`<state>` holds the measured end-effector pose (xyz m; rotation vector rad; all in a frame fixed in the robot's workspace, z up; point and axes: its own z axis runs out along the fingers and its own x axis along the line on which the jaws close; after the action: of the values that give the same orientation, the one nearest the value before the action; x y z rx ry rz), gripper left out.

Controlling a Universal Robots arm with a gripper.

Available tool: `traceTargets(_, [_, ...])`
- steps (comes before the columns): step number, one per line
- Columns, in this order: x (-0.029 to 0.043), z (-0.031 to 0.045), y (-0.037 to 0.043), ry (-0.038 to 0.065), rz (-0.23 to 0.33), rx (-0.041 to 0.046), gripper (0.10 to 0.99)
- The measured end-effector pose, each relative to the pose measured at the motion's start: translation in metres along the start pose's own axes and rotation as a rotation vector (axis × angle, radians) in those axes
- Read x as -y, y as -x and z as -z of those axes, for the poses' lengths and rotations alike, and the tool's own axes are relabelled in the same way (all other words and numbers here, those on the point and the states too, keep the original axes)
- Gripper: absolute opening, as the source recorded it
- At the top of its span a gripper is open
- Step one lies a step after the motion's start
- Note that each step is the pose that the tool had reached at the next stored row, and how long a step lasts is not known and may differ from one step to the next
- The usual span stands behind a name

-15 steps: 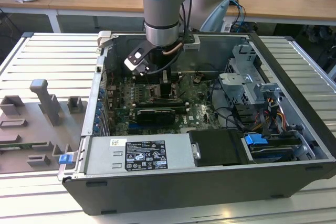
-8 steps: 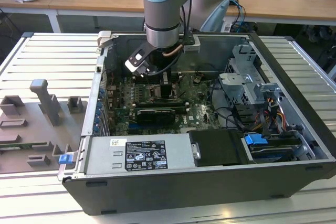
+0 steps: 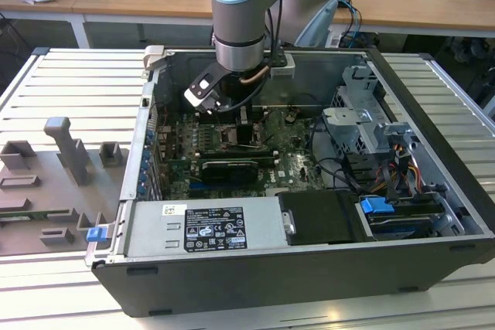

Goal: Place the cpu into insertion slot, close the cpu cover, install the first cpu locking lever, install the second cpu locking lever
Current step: 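Place the cpu into insertion slot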

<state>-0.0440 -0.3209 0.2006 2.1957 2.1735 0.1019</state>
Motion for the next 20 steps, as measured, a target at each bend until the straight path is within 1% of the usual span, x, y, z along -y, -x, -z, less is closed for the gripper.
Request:
traceTargets(2, [0.0000,0.0000,-0.0002,0.000,0.000,-0.0004,0.612])
traceTargets(7, [0.0000,-0.0003,-0.0010,0.000,-0.001,-0.0061,0.612])
traceTargets(14, [0.0001,-0.0012,-0.0010,0.000,-0.002,-0.0195,0.612])
traceTargets(18, [0.0001,-0.0007,-0.0009,0.000,-0.002,-0.0202,0.612])
traceTargets(20, [-0.0002,0.0026,-0.0011,0.000,-0.002,-0.0203,0.612])
